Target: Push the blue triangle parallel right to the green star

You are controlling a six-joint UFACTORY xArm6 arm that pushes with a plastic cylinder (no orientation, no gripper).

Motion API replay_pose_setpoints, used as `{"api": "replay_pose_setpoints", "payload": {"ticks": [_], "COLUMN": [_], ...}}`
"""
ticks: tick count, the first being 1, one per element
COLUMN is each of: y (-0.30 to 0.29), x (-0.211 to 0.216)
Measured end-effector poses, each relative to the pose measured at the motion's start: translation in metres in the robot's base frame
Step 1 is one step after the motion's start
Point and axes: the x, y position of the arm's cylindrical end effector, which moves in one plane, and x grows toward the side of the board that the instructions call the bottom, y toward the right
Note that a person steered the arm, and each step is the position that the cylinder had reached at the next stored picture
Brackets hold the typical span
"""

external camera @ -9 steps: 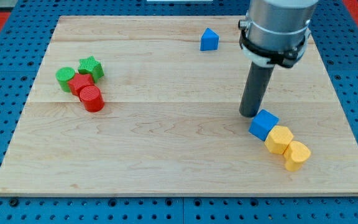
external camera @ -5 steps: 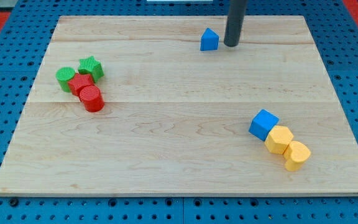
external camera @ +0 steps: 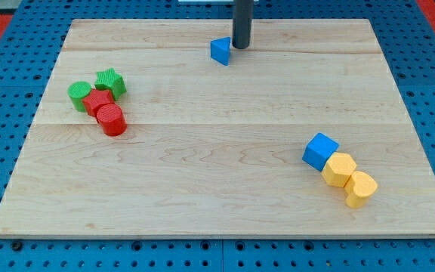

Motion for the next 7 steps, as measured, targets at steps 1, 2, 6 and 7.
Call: {"api": "replay_pose_setpoints", "payload": {"ticks": [1, 2, 6, 7], "y": [-0.045, -0.045, -0.081, -0.013], "x": [0.002, 0.02, 0.073, 0.098]}}
